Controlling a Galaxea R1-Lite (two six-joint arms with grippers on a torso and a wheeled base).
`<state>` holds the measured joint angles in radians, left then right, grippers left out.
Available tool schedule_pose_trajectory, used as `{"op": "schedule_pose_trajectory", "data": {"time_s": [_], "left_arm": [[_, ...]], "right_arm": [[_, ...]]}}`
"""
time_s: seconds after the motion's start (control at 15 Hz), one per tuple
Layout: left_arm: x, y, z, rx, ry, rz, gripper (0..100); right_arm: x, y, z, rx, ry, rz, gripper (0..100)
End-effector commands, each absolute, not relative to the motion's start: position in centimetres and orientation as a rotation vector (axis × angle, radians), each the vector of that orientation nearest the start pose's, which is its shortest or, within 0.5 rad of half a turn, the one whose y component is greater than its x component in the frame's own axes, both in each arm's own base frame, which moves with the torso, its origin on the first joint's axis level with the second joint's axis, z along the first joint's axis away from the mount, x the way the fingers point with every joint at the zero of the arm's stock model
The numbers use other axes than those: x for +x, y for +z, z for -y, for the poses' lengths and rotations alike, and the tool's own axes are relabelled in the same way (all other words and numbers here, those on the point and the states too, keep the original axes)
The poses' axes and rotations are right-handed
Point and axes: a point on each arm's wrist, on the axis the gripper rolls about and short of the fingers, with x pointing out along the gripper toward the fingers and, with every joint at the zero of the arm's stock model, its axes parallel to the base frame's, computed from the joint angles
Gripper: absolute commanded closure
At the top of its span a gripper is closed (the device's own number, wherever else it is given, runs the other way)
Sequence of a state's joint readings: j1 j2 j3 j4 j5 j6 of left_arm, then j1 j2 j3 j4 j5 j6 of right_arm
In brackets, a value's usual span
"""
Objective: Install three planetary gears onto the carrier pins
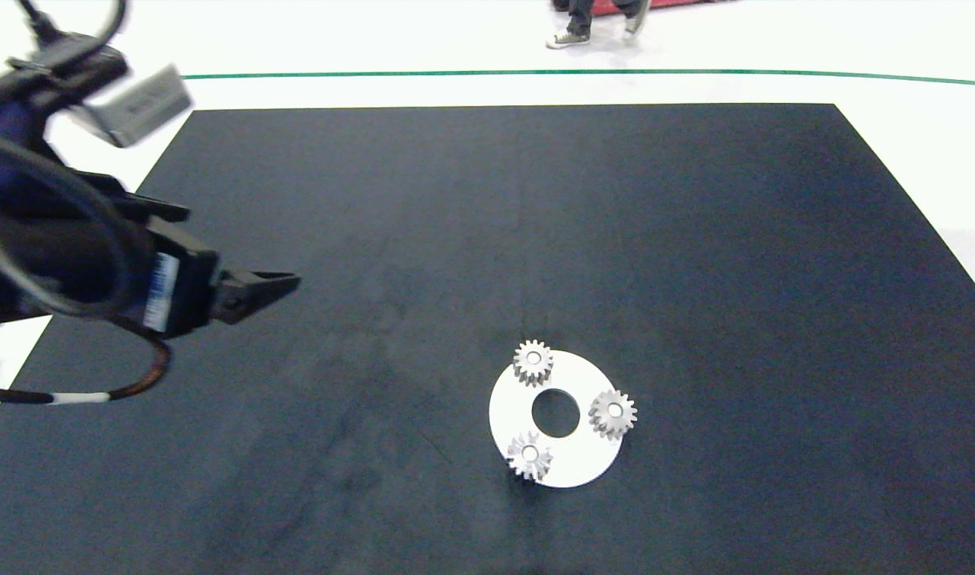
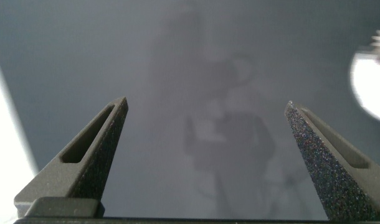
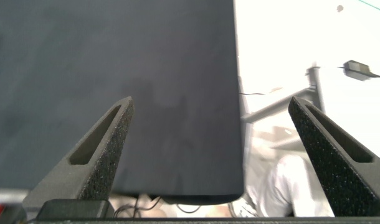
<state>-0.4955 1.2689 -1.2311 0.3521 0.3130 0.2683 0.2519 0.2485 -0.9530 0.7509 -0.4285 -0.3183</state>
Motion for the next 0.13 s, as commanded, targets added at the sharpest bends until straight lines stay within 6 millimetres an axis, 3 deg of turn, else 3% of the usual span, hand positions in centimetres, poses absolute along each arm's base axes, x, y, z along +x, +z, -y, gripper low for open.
{"op": "schedule_pose_trajectory", "data": {"time_s": [0.07,0.13], "left_arm": [[6.8,34.3,0.5,0.304,0.129,-0.195,0],[4.7,34.1,-0.3,0.288,0.217,-0.168,0]], "right_arm": [[-9.2,26.3,2.0,-0.332,-0.302,-0.104,0],[-9.4,26.4,1.7,-0.329,-0.336,-0.106,0]]}}
